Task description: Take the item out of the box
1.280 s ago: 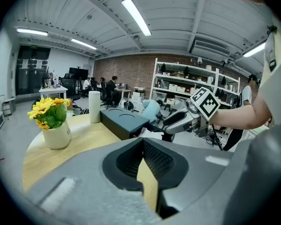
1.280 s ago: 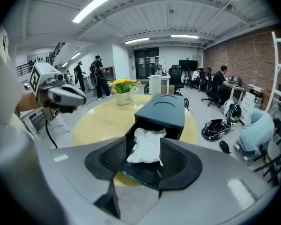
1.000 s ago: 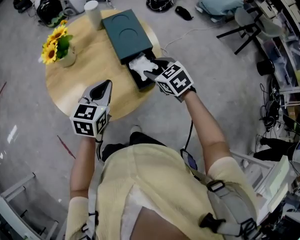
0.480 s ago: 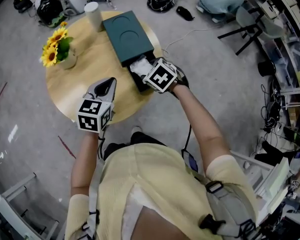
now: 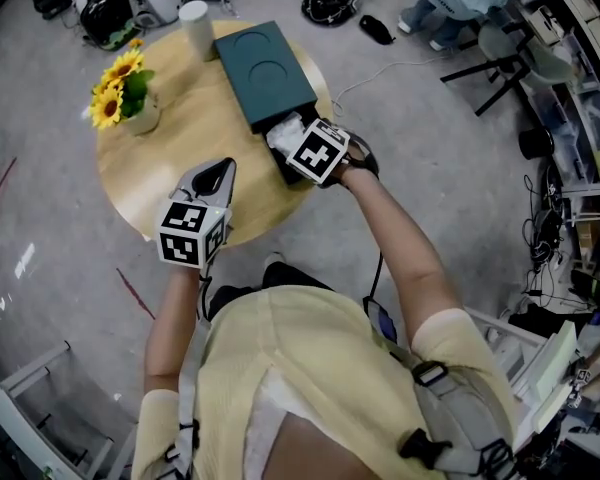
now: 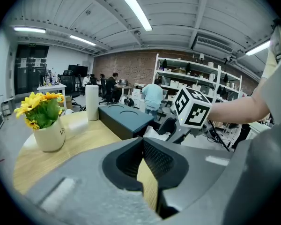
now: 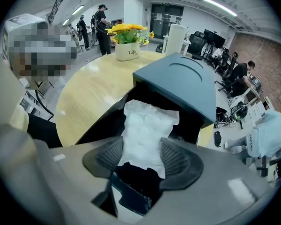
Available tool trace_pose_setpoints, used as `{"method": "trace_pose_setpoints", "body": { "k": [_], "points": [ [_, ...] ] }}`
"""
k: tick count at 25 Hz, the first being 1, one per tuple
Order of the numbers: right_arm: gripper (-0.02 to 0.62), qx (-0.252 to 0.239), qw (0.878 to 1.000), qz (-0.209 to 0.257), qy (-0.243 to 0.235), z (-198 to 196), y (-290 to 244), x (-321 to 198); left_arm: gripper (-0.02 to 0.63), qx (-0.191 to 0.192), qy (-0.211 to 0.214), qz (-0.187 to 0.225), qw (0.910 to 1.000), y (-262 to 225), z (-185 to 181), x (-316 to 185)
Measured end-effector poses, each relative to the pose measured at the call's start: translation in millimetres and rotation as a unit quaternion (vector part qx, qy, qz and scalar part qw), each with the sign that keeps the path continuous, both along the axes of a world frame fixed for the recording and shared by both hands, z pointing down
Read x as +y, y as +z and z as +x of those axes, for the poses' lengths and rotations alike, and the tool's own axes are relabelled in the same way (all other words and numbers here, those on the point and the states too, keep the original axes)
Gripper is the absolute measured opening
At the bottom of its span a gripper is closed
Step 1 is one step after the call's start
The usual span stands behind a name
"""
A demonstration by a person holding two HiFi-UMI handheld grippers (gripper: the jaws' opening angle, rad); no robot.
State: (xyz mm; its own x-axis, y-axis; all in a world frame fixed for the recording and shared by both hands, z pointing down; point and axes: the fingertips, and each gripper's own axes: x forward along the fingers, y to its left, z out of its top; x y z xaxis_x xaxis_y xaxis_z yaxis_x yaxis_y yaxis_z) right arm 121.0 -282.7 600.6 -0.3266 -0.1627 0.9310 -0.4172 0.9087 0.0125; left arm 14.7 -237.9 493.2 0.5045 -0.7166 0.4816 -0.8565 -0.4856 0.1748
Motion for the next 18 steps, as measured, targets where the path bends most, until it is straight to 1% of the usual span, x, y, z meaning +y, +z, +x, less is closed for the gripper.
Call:
{"method": "trace_pose_setpoints", "body": {
  "k": [3,7,11,13,15,18],
  "points": [
    [0.243,-0.001,1.0,-0.007,-0.002,1.7,0.3,0.8,-0.003,0.001,-0.001,0.001,1.0,-0.6,-0.6,3.5],
    [0.208,0.031,0.999,-0.003,0.007,16.1,-1.5,3.2,-0.002,0.003,-0.003,0.002,1.0,-1.5,-3.8,6.4],
    [0.16,0.039,0.999,0.0,0.002,15.3,0.3,4.8,-0.003,0.005,-0.01,0.001,0.9999,0.3,-16.1,8.8],
    [0.139,0.03,1.0,0.006,-0.008,10.2,-2.6,5.7,-0.002,0.007,-0.015,0.002,0.9999,-1.6,-21.3,11.2],
    [0.114,0.003,1.0,0.014,-0.02,-1.9,-6.7,7.0,-0.003,0.008,-0.019,0.003,0.9998,-3.6,-27.1,13.9],
    [0.084,-0.005,1.0,0.026,-0.01,-4.2,-11.9,8.3,-0.003,0.012,-0.023,0.007,0.9996,-7.3,-36.7,19.0]
  ]
}}
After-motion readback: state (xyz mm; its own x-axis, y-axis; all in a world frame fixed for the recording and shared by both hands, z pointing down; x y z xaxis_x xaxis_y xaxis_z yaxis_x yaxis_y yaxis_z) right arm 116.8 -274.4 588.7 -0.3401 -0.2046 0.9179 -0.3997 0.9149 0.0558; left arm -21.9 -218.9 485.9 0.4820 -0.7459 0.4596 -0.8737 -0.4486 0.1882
